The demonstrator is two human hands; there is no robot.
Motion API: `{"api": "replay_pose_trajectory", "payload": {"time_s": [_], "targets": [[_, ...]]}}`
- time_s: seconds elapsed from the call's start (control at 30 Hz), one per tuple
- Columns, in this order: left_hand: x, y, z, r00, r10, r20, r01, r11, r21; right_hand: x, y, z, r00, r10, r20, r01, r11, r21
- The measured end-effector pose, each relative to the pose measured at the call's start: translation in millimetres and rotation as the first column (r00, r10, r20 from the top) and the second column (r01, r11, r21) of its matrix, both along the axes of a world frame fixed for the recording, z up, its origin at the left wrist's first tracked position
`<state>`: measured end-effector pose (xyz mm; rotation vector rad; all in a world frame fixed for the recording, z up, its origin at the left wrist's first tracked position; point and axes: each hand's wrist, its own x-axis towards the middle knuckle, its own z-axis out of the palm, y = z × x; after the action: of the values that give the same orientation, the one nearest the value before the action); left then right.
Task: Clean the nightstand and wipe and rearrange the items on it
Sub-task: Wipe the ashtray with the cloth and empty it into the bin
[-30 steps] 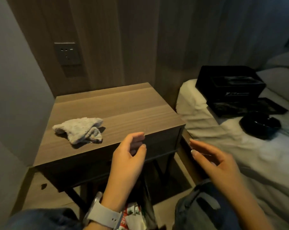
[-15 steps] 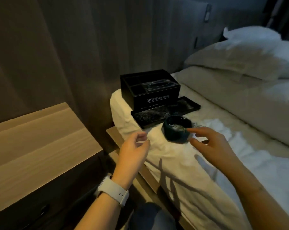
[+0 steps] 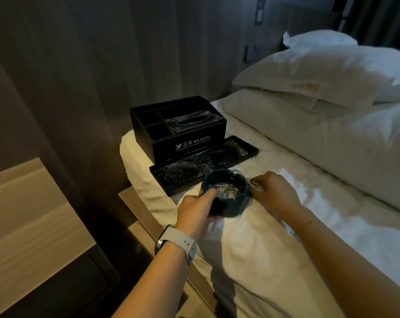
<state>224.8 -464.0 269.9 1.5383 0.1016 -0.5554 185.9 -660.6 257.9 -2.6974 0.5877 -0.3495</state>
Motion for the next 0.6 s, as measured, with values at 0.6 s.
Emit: {"api": "replay_pose_trajectory", "payload": {"time_s": [0.6], "targets": [[-65.9,202.2,34.6,0.951,0.306,-0.041,-0.306,0.913,-0.271,-44.6,172.8,35.0,0.9,0.21,0.382,-0.404,0.728,0.553]]}}
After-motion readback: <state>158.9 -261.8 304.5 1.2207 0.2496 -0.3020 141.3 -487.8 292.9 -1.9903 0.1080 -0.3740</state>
